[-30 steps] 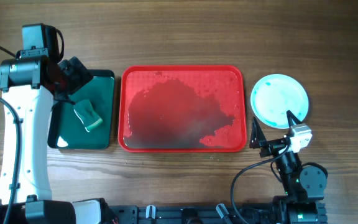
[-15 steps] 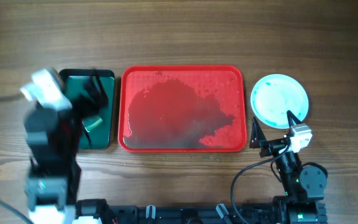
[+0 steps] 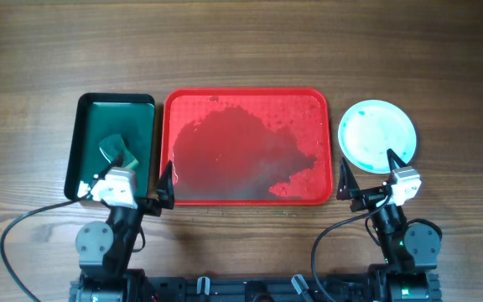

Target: Clean dirty plates on tray and stack at the side

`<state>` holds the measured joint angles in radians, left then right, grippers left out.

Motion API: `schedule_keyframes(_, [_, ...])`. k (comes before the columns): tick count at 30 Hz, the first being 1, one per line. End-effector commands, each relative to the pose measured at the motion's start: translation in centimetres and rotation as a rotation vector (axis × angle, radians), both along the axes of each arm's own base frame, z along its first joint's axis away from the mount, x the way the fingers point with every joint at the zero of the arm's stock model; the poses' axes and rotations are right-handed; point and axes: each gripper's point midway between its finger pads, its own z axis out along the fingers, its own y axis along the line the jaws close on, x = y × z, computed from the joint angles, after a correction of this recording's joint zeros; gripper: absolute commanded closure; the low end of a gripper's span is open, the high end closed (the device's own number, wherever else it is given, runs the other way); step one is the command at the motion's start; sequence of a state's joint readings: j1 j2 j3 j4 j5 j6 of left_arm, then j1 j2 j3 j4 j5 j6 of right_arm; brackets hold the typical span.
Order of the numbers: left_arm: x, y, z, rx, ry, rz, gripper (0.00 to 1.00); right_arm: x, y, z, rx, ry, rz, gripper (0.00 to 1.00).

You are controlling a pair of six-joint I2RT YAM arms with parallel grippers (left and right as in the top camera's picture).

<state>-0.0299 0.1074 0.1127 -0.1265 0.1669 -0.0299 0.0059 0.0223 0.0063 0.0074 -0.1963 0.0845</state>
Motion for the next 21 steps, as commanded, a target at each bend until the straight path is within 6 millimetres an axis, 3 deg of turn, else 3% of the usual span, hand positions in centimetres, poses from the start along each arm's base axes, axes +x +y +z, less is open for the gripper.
schedule_keyframes(1, [-0.26, -0.59, -0.77, 0.075, -0.036, -0.038, 0.00, 0.01, -0.17, 0.21, -0.004, -0.011, -0.012, 0.00])
schedule_keyframes(3, [-0.30, -0.59, -1.53, 0.074, -0.034, -0.038, 0.00, 0.01, -0.17, 0.21, -0.003, -0.011, -0.012, 0.00])
schedule_keyframes(21, [-0.30, -0.59, -1.47, 0.070, -0.046, -0.037, 0.00, 0.01, -0.17, 0.20, -0.003, -0.011, -0.012, 0.00])
